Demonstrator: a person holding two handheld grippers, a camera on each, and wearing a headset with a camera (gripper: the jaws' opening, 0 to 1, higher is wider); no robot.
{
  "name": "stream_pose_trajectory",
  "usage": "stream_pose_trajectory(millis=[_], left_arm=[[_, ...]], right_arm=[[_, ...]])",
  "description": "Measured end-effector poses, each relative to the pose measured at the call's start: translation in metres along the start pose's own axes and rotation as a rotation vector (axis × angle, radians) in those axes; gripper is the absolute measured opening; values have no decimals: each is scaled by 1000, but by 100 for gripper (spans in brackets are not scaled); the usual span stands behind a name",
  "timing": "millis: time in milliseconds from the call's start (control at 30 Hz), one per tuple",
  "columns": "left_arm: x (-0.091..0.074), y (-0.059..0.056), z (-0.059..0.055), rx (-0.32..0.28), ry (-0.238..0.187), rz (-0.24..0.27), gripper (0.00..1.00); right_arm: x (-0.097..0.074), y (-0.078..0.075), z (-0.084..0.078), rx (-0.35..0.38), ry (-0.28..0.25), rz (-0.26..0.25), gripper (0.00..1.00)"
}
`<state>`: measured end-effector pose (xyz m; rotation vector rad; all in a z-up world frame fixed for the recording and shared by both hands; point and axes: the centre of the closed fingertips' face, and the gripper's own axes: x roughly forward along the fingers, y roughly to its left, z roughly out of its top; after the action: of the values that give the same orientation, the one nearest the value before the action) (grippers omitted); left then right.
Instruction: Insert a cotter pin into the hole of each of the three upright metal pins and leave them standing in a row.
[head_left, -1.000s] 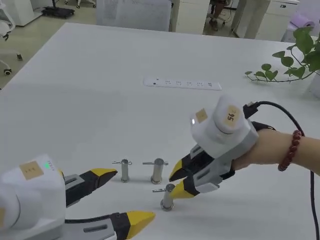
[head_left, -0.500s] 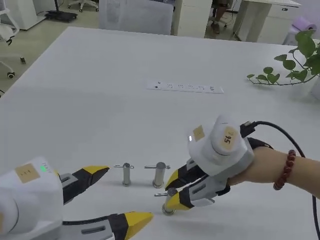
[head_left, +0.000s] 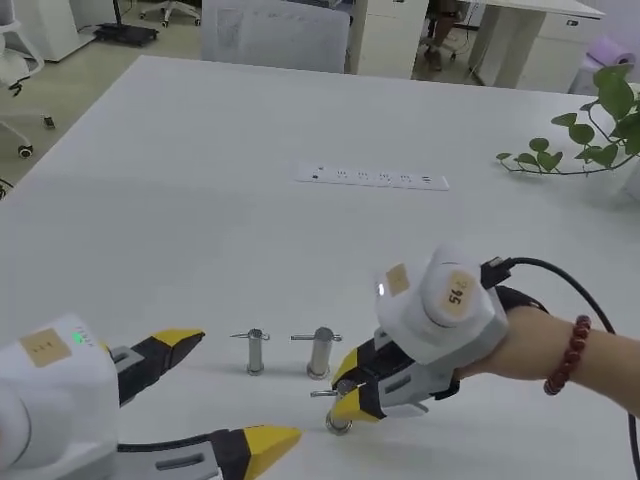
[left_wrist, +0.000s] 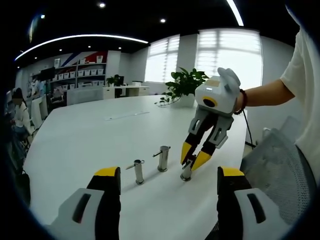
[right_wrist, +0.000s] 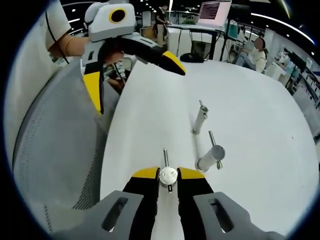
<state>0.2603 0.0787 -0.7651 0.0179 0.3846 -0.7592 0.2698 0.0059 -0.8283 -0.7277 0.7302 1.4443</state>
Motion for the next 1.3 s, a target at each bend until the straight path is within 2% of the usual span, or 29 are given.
stream_pose_trajectory(millis=[233,300,533,767,867,1300], left_arm=[[0,2,-1,-5,2,7,81],[-1,2,1,-20,-9,5,82],[-1,3,-1,-10,0,11,83],[-1,4,-1,-11,1,15,84],[0,5,-2,2,6,21,85],[0,7,-2,-10,-1,32,89]], right_arm=[[0,-1,0,20,-7,-8,13],[0,-1,0,20,-8,-8,13],[-4,-3,0,10,-2,-12,13],[-11,-14,-2,24,2,-34,13],[-14,-20,-6,34,8,-46,13],[-24,-42,-18,56,30,-81,13]])
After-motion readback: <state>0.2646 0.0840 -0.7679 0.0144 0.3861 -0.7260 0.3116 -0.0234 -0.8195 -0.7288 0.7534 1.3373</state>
